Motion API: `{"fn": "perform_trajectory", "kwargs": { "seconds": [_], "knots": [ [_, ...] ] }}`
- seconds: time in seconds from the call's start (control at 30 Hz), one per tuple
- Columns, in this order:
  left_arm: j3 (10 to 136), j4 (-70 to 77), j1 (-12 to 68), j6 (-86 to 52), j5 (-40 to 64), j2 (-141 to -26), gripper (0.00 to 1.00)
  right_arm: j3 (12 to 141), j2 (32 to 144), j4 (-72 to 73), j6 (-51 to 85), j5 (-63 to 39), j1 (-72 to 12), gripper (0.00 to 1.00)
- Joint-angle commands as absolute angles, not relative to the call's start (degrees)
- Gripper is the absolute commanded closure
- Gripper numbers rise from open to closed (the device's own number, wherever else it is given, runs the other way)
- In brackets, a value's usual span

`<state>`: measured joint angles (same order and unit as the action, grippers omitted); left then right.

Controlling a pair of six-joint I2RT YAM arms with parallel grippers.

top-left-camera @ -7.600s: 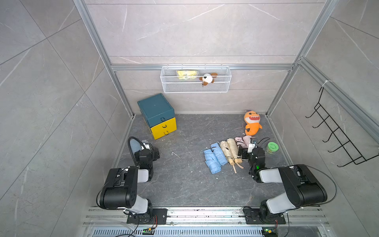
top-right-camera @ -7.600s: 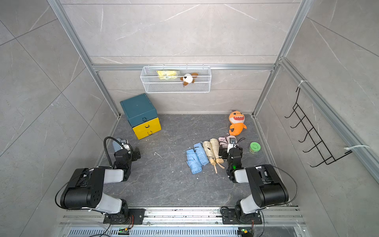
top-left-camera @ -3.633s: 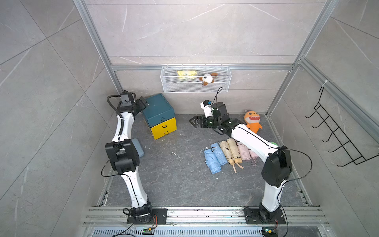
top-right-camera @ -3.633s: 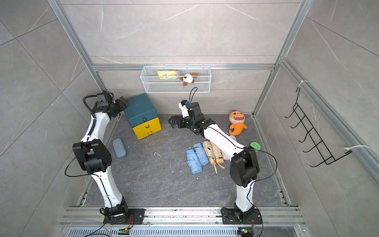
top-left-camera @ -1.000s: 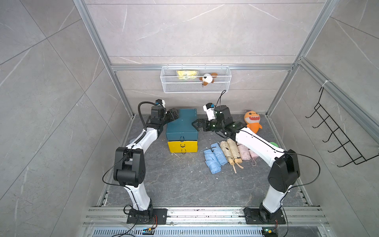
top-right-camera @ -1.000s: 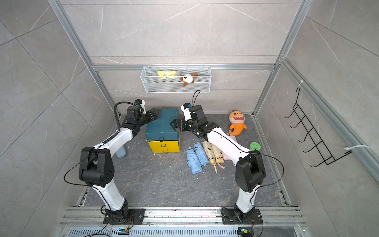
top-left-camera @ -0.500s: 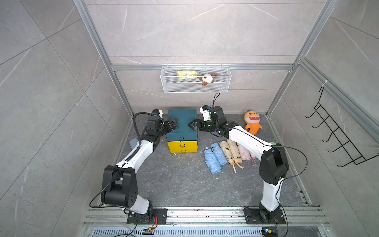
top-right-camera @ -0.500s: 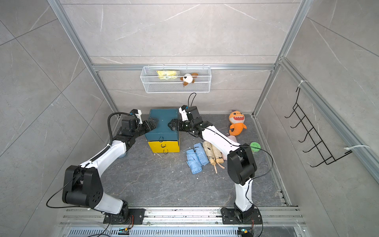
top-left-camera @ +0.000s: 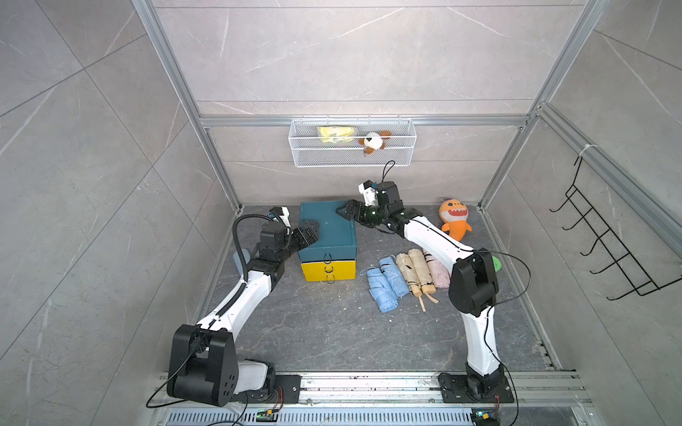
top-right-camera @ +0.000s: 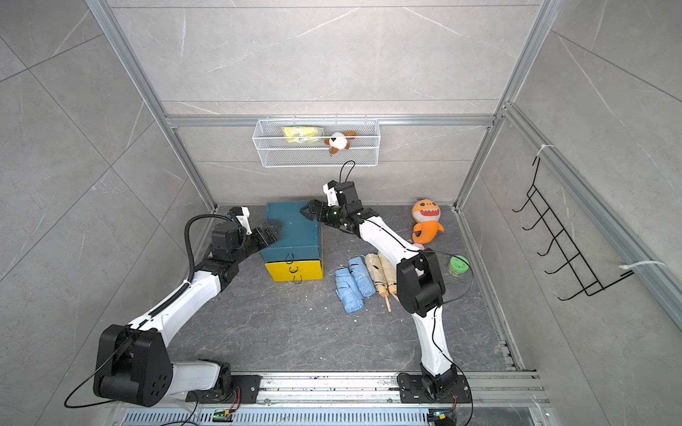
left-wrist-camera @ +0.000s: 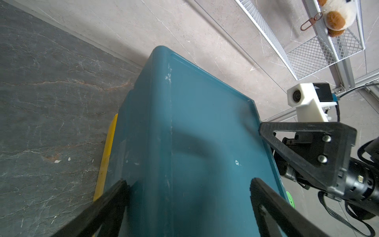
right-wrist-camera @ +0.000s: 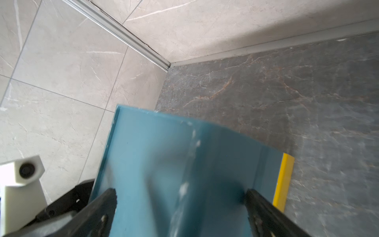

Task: Place the umbrella in the drawer by color
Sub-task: Move the storage box to the center of the board.

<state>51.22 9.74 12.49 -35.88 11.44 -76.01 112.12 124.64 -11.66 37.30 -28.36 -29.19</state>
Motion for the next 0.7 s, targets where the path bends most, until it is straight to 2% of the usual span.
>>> {"fn": "perform_trajectory", "kwargs": {
  "seconds": [0.0, 0.17, 0.47, 0.67],
  "knots": [
    [47.9, 4.4, 15.2, -34.7, 15.7, -75.4, 0.05, 118.3, 129.2, -10.8, 40.3, -33.9, -29.9, 0.0],
    [46.5, 4.2, 17.2, -34.2, 15.7, -73.9, 0.05, 128.2, 135.8, -12.7, 42.9, -39.5, -30.2, 0.03],
    [46.3, 4.0, 20.6, -34.2, 16.1, -73.7, 0.05, 141.8, 142.2, -20.0, 40.8, -42.1, -31.7, 0.03],
    [45.5, 2.9, 21.0, -34.4, 14.0, -71.8, 0.05, 143.5, 141.4, -24.3, 37.3, -40.5, -31.9, 0.02]
  ]
}}
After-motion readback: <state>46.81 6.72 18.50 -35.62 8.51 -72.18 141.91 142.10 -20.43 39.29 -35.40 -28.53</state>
